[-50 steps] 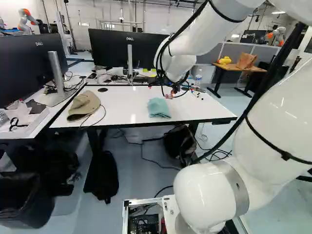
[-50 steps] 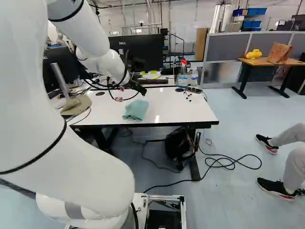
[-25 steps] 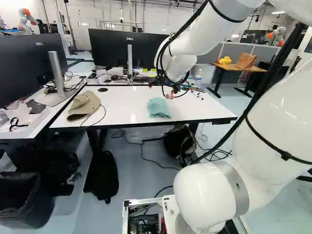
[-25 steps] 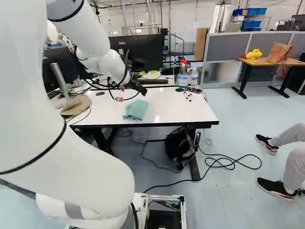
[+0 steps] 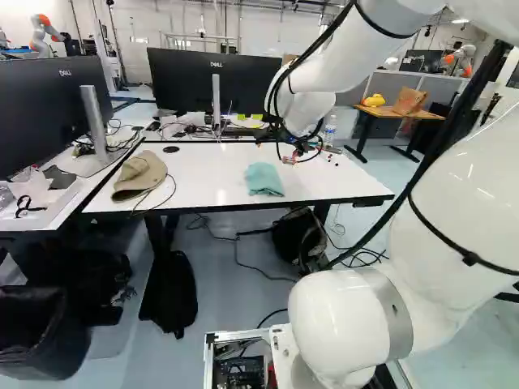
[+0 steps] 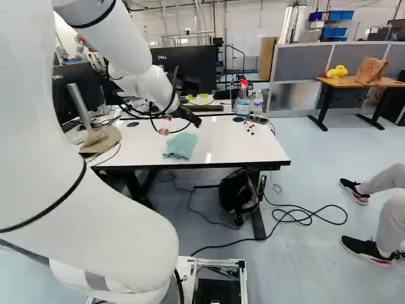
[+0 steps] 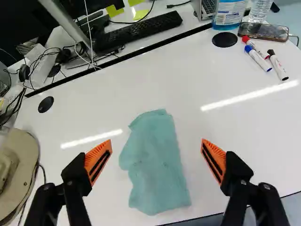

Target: Clean the table with the green towel

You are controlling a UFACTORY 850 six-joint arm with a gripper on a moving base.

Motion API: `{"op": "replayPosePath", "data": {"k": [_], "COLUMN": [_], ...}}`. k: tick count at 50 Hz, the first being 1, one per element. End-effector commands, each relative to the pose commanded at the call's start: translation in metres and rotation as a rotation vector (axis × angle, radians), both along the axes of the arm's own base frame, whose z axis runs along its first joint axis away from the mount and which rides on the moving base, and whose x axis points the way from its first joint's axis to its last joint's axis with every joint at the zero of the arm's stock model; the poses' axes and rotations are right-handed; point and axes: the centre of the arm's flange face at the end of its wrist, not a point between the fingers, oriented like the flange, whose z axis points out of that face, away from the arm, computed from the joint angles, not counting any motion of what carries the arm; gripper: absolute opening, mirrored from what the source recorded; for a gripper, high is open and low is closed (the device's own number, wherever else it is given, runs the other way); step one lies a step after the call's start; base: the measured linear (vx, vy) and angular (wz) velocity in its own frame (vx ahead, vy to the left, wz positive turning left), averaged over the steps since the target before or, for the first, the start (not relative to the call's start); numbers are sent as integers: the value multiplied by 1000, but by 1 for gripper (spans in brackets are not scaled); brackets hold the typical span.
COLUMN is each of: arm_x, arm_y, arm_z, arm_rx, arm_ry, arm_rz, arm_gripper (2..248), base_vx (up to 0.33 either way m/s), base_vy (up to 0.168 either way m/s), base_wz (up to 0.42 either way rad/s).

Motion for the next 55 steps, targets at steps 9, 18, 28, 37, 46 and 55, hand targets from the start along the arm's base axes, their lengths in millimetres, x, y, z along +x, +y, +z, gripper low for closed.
{"op": "replayPosePath", "data": {"k": [9, 18, 28, 37, 46, 55], "arm_x": [-1, -3, -6, -11, -17, -25], "arm_y": [0, -1, -2, -3, -4, -6], "arm_z": [-1, -4, -9, -15, -23, -33], "arm_rx": [-2, -8, -20, -34, -51, -72], "arm_ry": [-2, -9, -21, -36, -56, -80], "arm_rz": [0, 0, 0, 0, 2, 4], "arm_gripper": [247, 247, 247, 247, 247, 247], "base_vx": [0, 0, 0, 0, 0, 0], "base_vy": [0, 0, 0, 0, 0, 0], "base_wz": [0, 0, 0, 0, 0, 0]}}
